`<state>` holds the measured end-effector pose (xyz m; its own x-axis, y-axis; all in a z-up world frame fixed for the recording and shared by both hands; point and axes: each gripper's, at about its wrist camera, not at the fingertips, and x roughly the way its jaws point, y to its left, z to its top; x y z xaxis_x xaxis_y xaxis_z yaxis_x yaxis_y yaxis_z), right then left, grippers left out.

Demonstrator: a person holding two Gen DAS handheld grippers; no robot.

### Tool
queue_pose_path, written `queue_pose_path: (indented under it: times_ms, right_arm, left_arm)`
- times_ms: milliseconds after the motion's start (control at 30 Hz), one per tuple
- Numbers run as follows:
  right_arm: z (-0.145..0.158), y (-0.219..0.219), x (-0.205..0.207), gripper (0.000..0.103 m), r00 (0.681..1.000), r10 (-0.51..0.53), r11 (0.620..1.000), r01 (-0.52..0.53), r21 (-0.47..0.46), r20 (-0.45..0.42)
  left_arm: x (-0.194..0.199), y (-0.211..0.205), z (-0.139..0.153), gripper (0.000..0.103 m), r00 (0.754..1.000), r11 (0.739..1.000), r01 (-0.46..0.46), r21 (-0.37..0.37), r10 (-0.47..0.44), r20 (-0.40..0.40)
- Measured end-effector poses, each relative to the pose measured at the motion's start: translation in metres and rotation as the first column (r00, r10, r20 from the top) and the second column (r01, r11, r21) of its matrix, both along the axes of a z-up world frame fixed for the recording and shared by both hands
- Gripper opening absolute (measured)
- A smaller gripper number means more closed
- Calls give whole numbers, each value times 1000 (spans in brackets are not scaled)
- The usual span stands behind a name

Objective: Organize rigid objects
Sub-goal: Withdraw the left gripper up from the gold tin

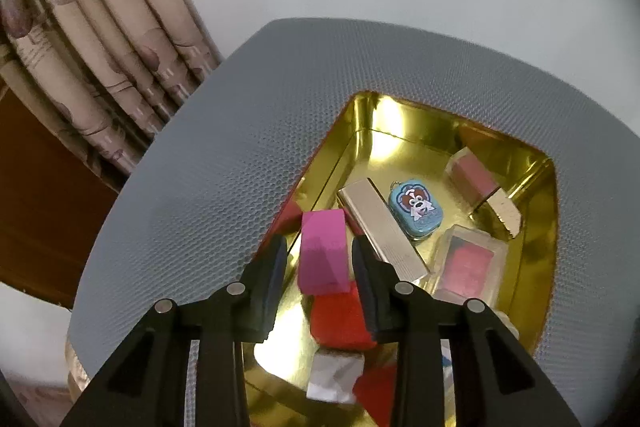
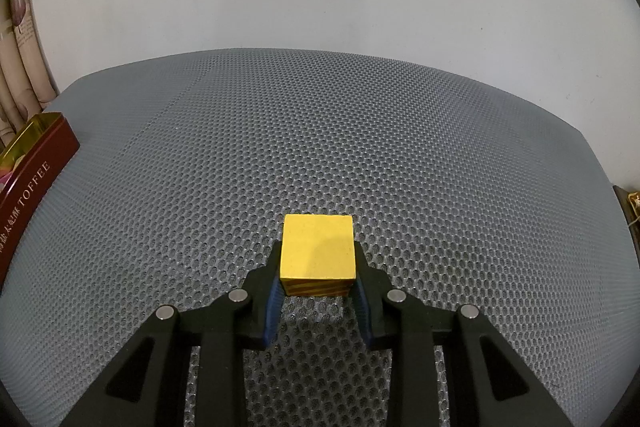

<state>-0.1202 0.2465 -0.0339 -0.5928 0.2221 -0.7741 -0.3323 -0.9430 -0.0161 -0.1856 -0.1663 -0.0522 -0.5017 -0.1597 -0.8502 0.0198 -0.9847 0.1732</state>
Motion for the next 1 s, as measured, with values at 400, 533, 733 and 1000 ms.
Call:
queue_pose_path:
  times_ms: [400, 533, 733, 1000]
  right_arm:
    - [0, 3, 6, 31, 1000, 1, 1000, -1, 8, 3]
    - [0, 5, 7, 31, 1000, 1, 1000, -1, 9, 4]
    - [1, 0, 10, 31, 1000, 3, 1000, -3, 9, 3]
    - [1, 7, 10, 30, 1000, 2, 1000, -2, -3, -1]
  left_arm:
    - [64, -15, 35, 45, 986, 998, -55, -18, 51, -160]
    - [84, -19, 44, 51, 975, 995, -78, -67, 62, -213]
    - [109, -25, 39, 54, 969, 993, -97, -62, 81, -232]
    - [120, -25, 33, 60, 971, 995, -87, -58, 72, -229]
